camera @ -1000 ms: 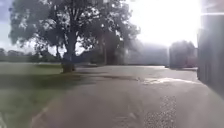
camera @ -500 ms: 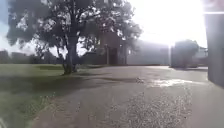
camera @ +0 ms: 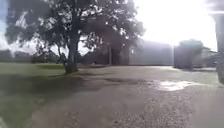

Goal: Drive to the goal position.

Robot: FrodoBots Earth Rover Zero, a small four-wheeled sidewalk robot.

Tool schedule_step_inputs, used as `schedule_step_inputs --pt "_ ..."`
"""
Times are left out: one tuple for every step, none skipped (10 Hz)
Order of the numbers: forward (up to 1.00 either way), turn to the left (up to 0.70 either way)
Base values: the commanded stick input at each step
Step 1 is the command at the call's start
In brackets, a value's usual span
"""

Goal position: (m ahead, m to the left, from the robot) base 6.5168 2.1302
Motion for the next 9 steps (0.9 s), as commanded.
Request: schedule_step_inputs --pt "0.7 0.03" --pt "0.7 0.03" --pt "0.7 0.03" --pt "0.7 0.04" --pt "0.7 0.03" --pt "0.7 0.03" --pt "0.7 0.03" --pt "0.7 0.04" --pt "0.7 0.04"
